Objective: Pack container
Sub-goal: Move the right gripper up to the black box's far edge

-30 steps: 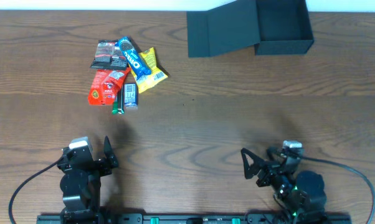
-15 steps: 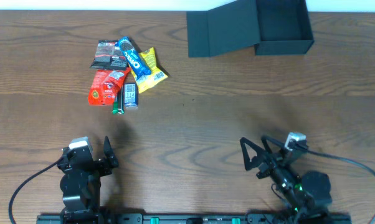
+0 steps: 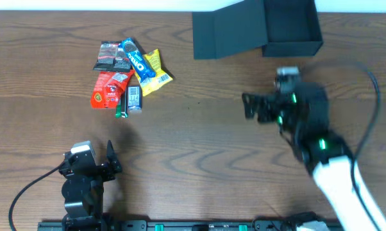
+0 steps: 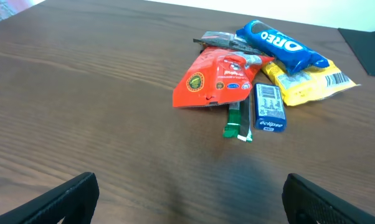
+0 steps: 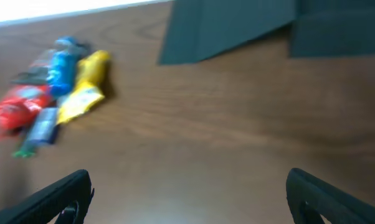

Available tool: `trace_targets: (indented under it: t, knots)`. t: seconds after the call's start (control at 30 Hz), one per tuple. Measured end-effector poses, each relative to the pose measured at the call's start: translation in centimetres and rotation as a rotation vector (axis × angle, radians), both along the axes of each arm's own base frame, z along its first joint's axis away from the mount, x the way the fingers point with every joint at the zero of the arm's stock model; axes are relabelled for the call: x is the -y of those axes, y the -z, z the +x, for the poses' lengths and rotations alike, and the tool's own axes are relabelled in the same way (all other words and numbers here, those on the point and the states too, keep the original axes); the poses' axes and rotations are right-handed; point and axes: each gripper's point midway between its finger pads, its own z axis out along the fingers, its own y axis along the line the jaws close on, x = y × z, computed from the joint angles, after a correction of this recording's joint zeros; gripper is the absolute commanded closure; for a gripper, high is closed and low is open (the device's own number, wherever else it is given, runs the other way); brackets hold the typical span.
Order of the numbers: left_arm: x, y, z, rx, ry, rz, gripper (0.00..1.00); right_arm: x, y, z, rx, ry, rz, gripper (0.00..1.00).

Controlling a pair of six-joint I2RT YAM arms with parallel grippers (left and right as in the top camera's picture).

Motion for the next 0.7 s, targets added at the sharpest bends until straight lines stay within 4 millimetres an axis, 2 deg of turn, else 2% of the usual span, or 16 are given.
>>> trace_targets:
  t: [0.3, 0.5, 0.7]
  knots:
    - [0.0, 0.0, 0.0, 0.000, 0.000, 0.000, 0.05, 3.9, -0.5, 11.0, -0.062, 0.111, -0.248, 0.01]
    - [0.0, 0.0, 0.0, 0.000, 0.000, 0.000, 0.05, 7.5, 1.1, 16.3, -0.150, 0.176, -0.301, 0.01]
    - [0.0, 0.0, 0.0, 0.000, 0.000, 0.000, 0.05, 9.3, 2.2, 20.6, -0.214, 0.209, -0.317, 0.01]
